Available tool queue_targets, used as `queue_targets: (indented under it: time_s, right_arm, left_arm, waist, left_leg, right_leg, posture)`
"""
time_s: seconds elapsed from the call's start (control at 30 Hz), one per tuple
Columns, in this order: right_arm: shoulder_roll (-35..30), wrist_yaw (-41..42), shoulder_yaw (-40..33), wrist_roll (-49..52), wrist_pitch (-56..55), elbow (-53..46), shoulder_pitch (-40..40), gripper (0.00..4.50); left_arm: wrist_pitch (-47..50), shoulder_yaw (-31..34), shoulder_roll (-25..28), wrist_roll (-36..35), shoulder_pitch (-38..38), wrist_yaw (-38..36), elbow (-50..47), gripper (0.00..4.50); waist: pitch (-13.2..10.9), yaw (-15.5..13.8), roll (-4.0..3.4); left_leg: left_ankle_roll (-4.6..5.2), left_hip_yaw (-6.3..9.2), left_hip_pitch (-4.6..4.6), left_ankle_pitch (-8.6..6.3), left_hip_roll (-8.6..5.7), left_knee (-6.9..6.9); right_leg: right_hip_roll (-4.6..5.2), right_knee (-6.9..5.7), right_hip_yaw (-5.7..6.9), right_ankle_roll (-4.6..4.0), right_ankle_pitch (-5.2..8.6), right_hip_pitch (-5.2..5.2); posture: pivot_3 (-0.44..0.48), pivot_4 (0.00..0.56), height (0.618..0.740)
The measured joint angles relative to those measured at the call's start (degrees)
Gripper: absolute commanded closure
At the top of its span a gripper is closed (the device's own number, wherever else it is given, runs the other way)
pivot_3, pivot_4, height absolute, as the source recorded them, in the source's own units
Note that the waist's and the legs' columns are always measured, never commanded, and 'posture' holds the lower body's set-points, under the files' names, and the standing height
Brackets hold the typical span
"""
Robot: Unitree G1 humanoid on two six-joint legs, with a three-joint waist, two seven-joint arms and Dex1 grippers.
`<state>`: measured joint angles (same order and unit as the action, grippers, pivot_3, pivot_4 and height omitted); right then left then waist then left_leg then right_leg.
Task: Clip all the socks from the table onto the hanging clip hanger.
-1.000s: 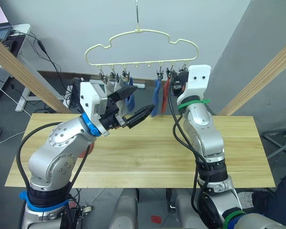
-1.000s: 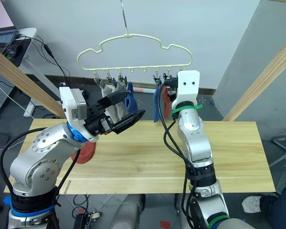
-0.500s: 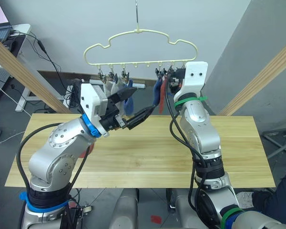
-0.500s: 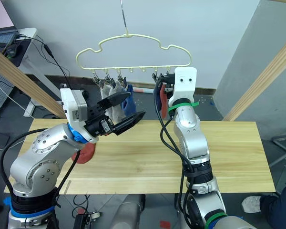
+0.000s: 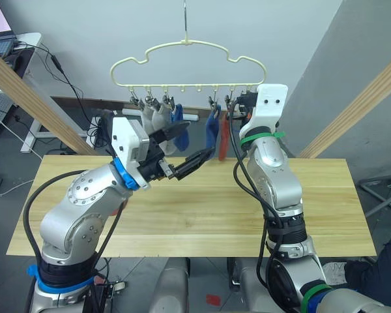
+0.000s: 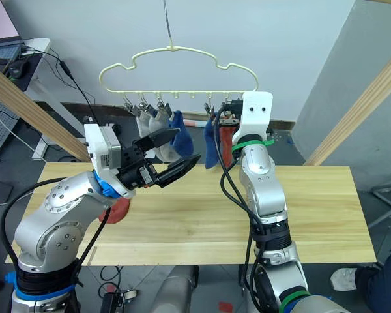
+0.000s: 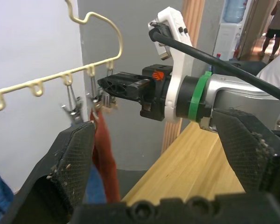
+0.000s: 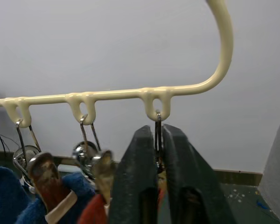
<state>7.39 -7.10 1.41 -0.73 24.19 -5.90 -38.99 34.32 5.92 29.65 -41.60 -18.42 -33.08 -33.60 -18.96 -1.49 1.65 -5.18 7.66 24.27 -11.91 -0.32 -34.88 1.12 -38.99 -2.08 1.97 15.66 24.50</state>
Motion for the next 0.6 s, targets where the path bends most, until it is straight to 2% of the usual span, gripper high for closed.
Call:
queue_targets:
  time_s: [0.13, 0.2, 0.43, 0.6]
  right_arm:
    - [-1.99, 2.47, -2.3, 2.98, 1.62, -0.7, -0.11, 4.49]
    - [-4.45, 5.35, -4.04, 6.58, 6.06, -2.39, -0.67, 4.49]
    - [-13.06, 15.14, -7.4, 17.6, 20.41, -8.34, -1.22, 4.49]
    - [-17.04, 18.58, -7.09, 20.54, 24.93, -10.49, -0.98, 4.49]
  left_arm:
    - [0.11, -0.02, 0.12, 2.1, 1.46, 2.19, 0.28, 0.07]
    - [0.14, 0.58, 0.51, 5.02, 2.93, 4.61, 3.16, 0.07]
    - [-3.76, 3.68, 2.15, 17.31, 7.46, 10.17, 25.88, 0.07]
    - [-12.39, 5.22, 1.95, 23.76, 2.52, 12.89, 44.19, 0.07]
  waist:
    - [0.0, 0.0, 0.0]
    - [0.0, 0.0, 0.0]
    - [-0.01, -0.16, -0.02]
    - [-0.01, -0.3, -0.01]
  left_leg:
    - [0.02, -0.01, 0.0, -0.01, -0.01, -0.01]
    - [0.12, -0.03, -0.09, -0.06, -0.01, 0.0]
    - [0.23, 0.0, -0.14, -0.12, -0.04, 0.01]
    - [0.26, -0.02, -0.11, -0.11, -0.04, 0.01]
  right_leg:
    - [0.0, 0.0, 0.01, -0.01, 0.0, 0.0]
    - [0.0, -0.04, 0.01, -0.01, 0.0, -0.04]
    - [-0.02, -0.01, 0.08, 0.0, 0.0, -0.09]
    - [0.01, 0.01, 0.08, 0.0, 0.0, -0.09]
  posture:
    - [0.224, 0.331, 0.74]
    - [0.219, 0.333, 0.74]
    - [0.2, 0.339, 0.74]
    - [0.19, 0.35, 0.74]
